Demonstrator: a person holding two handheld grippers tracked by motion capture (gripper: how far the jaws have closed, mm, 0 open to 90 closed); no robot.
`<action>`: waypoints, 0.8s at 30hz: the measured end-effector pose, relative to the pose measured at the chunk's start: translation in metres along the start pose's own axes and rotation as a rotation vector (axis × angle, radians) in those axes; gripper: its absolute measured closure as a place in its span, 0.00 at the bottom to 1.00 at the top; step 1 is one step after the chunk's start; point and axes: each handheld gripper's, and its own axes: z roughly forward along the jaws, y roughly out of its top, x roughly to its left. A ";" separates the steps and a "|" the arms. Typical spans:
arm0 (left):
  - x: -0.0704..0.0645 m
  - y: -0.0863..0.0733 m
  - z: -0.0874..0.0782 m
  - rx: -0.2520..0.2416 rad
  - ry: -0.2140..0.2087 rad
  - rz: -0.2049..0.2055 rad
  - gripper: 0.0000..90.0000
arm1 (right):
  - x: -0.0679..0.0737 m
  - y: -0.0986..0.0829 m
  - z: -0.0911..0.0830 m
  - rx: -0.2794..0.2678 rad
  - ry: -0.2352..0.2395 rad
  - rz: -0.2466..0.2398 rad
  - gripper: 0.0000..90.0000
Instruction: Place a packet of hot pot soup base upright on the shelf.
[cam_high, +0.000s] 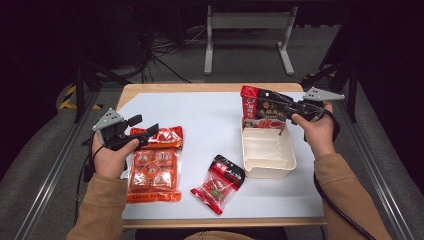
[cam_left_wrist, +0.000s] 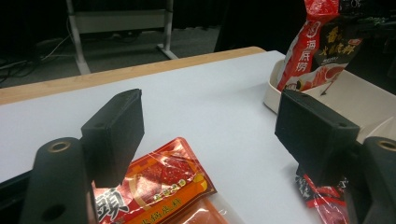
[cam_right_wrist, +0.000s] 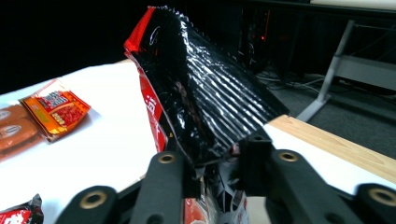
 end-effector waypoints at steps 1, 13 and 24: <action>0.000 0.000 0.000 -0.001 -0.001 0.000 0.28 | 0.001 0.002 0.000 0.009 -0.002 0.010 0.77; 0.009 -0.005 -0.006 0.024 0.016 0.002 0.25 | -0.006 -0.006 -0.028 0.033 -0.056 0.053 0.41; 0.021 -0.006 -0.013 0.046 0.048 0.007 0.21 | -0.005 -0.010 -0.061 0.049 -0.096 0.061 0.34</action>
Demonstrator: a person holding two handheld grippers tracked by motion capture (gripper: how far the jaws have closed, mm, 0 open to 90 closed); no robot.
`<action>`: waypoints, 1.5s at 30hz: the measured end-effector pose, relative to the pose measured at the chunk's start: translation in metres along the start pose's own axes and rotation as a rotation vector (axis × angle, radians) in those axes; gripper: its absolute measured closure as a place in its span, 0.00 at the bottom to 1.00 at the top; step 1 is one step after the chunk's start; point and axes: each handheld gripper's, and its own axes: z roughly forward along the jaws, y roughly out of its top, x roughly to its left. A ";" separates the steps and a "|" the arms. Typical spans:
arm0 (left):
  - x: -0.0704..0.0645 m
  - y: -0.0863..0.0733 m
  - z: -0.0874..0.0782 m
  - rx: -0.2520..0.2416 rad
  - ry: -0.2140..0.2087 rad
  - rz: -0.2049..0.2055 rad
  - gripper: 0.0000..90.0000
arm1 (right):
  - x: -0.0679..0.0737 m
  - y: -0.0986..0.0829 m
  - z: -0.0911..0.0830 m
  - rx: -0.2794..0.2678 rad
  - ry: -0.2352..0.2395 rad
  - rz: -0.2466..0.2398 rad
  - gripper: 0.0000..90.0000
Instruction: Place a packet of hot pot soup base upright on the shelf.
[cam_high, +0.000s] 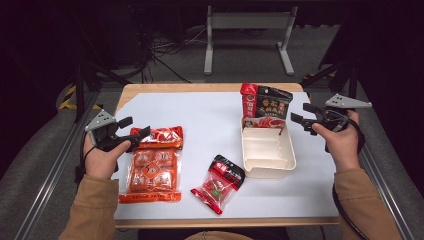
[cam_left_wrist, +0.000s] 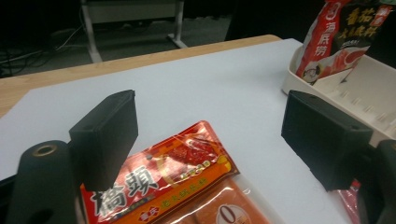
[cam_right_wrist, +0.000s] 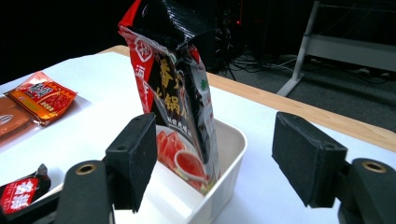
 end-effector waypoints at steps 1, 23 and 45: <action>0.002 0.000 -0.001 0.007 0.002 -0.001 0.21 | 0.000 -0.001 -0.003 0.006 -0.002 -0.001 0.34; 0.024 -0.007 -0.006 0.056 0.028 0.078 0.20 | -0.002 -0.035 -0.018 0.043 -0.034 0.038 0.35; 0.048 -0.029 0.014 0.074 0.058 0.032 0.22 | -0.002 -0.053 -0.005 0.117 -0.035 0.033 0.32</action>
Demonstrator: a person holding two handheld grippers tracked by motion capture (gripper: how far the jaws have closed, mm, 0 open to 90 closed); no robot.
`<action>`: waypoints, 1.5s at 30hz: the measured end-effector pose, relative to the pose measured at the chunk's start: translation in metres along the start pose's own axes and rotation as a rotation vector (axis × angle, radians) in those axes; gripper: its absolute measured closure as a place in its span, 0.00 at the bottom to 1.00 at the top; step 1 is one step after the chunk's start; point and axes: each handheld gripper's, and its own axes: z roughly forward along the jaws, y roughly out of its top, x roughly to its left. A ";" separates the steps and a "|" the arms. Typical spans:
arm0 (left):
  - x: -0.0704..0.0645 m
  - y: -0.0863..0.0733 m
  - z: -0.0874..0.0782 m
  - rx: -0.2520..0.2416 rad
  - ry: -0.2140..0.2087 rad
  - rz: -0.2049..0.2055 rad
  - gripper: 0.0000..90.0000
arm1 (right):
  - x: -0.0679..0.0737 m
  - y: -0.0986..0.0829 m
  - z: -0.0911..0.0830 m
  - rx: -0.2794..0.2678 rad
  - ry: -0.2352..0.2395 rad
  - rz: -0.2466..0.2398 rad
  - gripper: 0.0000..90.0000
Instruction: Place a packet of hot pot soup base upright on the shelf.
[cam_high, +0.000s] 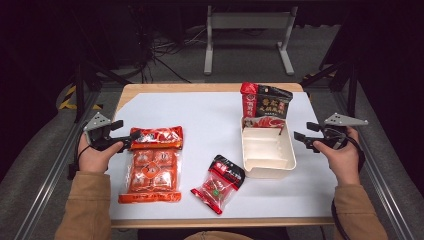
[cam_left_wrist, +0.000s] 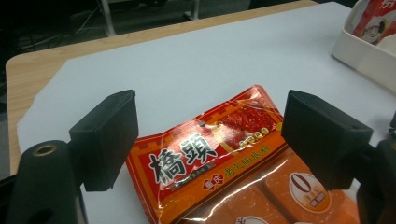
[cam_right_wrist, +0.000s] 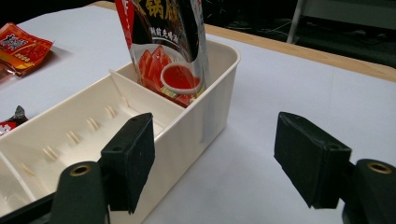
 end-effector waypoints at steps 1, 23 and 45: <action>0.001 -0.001 0.001 -0.001 0.003 -0.008 0.23 | 0.000 0.000 0.000 0.000 0.000 0.000 0.32; 0.035 -0.033 0.048 0.127 0.061 -0.142 0.26 | 0.003 -0.004 0.007 0.027 0.017 -0.004 0.32; 0.039 -0.041 0.067 0.148 -0.067 -0.201 0.36 | 0.001 -0.009 0.009 0.044 0.020 0.017 0.31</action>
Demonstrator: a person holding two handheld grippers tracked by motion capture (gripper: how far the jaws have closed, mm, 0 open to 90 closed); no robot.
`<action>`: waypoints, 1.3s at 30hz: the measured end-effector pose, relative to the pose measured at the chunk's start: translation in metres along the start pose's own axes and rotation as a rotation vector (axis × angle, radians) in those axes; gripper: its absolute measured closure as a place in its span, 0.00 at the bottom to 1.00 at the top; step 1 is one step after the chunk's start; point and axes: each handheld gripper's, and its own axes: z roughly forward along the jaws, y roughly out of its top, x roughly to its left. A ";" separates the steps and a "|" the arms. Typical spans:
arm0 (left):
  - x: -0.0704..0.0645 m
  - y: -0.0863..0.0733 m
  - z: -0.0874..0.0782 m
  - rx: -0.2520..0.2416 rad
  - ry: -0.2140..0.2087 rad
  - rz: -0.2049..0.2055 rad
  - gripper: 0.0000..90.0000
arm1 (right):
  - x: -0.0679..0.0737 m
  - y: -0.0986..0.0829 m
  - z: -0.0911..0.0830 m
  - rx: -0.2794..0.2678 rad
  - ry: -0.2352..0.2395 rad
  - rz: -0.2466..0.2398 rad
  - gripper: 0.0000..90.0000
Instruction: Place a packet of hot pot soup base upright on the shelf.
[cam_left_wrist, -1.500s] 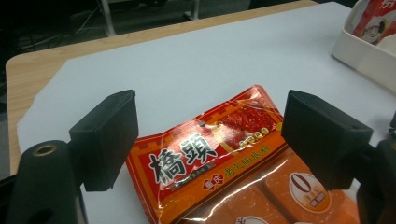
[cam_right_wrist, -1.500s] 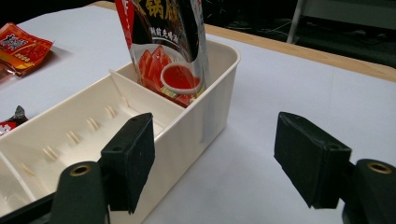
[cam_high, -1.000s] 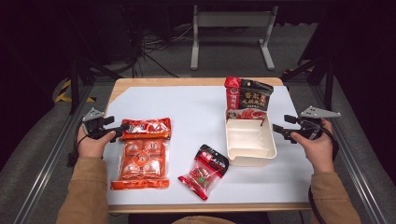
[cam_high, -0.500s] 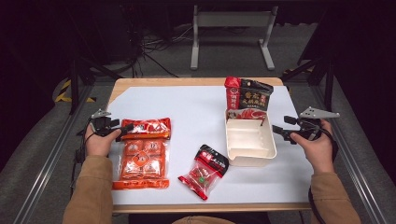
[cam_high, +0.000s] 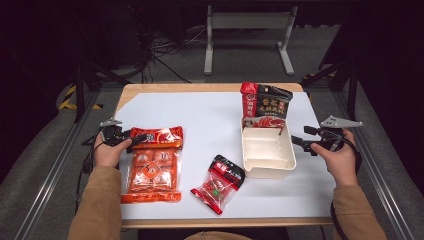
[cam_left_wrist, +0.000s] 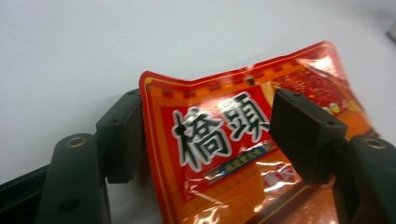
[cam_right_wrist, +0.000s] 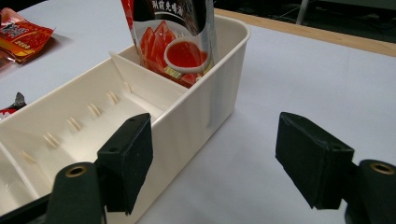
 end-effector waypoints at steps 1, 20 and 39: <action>-0.001 0.000 0.000 0.000 -0.008 0.002 0.39 | 0.000 0.000 0.001 0.001 0.000 -0.001 0.31; -0.010 0.000 0.002 0.039 -0.020 0.088 0.76 | 0.000 0.000 0.001 0.001 0.005 0.000 0.31; -0.014 0.000 0.008 0.089 0.037 0.098 0.99 | 0.000 0.001 -0.004 -0.007 0.009 0.002 0.40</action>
